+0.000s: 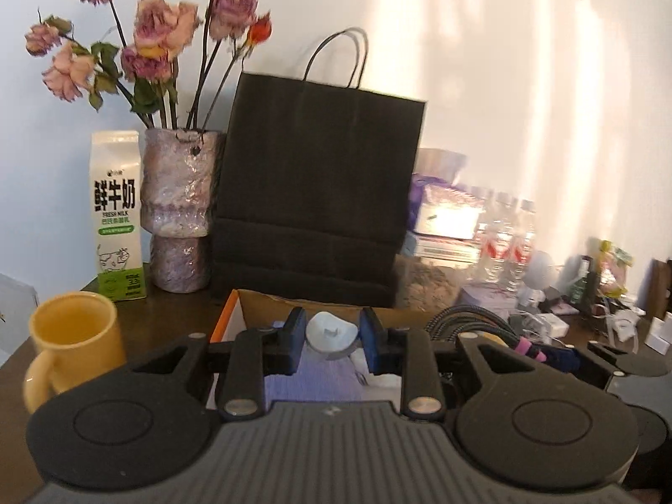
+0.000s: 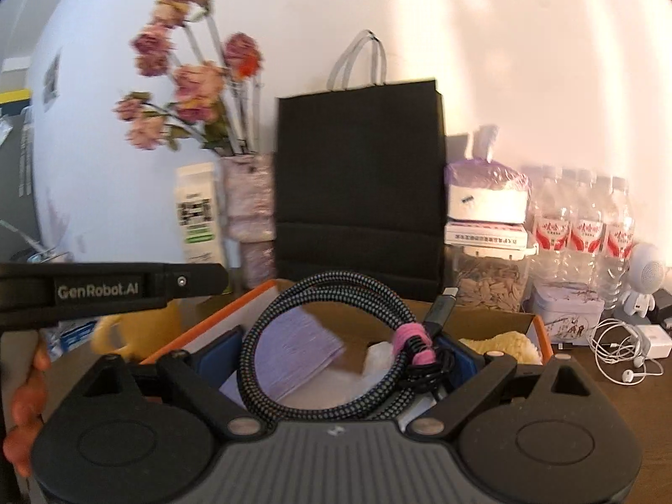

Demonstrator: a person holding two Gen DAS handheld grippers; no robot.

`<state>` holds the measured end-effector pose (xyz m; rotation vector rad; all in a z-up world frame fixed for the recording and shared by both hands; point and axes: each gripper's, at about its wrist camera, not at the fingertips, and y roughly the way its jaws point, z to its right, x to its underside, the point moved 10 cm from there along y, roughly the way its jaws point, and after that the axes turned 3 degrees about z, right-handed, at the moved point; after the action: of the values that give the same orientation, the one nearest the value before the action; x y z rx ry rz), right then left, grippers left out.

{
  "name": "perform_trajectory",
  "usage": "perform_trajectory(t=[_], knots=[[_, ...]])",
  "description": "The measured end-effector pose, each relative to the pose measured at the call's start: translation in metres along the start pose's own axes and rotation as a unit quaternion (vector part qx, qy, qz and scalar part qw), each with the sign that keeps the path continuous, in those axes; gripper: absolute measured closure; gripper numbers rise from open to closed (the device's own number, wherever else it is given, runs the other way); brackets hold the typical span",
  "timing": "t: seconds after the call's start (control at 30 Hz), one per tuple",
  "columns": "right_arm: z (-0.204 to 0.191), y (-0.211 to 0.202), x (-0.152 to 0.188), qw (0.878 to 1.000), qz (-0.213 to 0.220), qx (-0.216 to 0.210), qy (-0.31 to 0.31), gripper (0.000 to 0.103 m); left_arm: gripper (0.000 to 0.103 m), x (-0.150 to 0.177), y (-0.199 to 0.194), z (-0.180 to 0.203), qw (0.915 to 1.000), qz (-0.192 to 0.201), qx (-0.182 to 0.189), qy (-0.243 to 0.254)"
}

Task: Organize objects
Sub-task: 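Carry the cable and white item into the box, opening both grippers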

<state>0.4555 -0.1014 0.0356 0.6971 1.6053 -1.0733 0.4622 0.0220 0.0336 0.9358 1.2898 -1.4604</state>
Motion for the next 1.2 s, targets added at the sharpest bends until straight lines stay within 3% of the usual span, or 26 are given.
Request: perform_trajectory(t=[0.03, 0.1, 0.13, 0.17, 0.3, 0.6, 0.93, 1.2], knots=[[0.006, 0.011, 0.001, 1.0, -0.002, 0.006, 0.005, 0.006, 0.072, 0.002, 0.011, -0.002, 0.9999, -0.009, -0.004, 0.004], [0.019, 0.029, 0.005, 1.0, -0.013, 0.024, 0.014, 0.002, 0.043, 0.006, 0.026, -0.007, 0.9998, -0.018, -0.008, 0.006], [0.026, 0.034, 0.007, 0.999, -0.017, 0.033, 0.017, 0.0, 0.016, 0.007, 0.029, -0.01, 0.9998, -0.017, -0.012, 0.007], [0.031, 0.038, 0.009, 0.999, -0.018, 0.039, 0.02, 0.0, 0.0, 0.008, 0.031, -0.011, 0.9997, -0.013, -0.017, 0.01], [0.045, 0.034, 0.011, 0.998, -0.019, 0.045, 0.045, 0.0, 0.0, 0.005, 0.026, -0.02, 0.9993, -0.005, -0.034, 0.011], [0.033, -0.019, 0.018, 0.997, -0.027, 0.059, 0.036, 0.0, 0.0, 0.014, -0.039, -0.022, 0.9999, -0.016, -0.005, 0.004], [-0.003, -0.1, 0.053, 0.996, -0.061, 0.053, 0.035, 0.0, 0.0, 0.057, -0.129, -0.031, 0.9971, -0.066, -0.032, 0.022], [-0.023, -0.143, 0.08, 0.995, -0.08, 0.046, 0.042, 0.0, 0.0, 0.095, -0.175, -0.038, 0.9937, -0.099, -0.045, 0.03]])
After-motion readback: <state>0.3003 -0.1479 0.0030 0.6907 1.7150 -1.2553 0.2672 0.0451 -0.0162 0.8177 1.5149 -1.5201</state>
